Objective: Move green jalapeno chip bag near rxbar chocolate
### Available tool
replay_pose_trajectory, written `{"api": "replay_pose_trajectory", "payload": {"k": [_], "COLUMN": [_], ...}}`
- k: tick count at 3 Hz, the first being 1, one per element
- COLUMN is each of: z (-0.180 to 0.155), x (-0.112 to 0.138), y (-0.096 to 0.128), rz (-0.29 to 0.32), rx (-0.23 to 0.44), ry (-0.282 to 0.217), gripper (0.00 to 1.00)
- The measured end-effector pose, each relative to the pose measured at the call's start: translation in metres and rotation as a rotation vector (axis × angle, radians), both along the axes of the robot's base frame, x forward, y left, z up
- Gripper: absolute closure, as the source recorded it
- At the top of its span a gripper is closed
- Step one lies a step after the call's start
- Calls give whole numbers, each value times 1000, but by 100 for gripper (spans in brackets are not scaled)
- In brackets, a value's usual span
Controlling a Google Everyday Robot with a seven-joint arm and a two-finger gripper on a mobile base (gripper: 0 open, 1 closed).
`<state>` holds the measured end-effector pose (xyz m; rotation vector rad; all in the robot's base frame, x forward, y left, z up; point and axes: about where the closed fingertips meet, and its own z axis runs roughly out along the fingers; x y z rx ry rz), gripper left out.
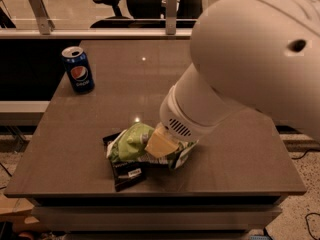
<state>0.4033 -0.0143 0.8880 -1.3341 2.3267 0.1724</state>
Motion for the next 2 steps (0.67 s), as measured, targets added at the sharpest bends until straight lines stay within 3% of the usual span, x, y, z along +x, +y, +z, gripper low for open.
{"api": "replay_pose_trajectory", "payload": {"k": [1,2], "z": [3,3], "x": [-1,-1], "y": [2,2], "rz": [3,3], "rx": [0,0], "ry": [-7,-7], "gripper": [0,0]}}
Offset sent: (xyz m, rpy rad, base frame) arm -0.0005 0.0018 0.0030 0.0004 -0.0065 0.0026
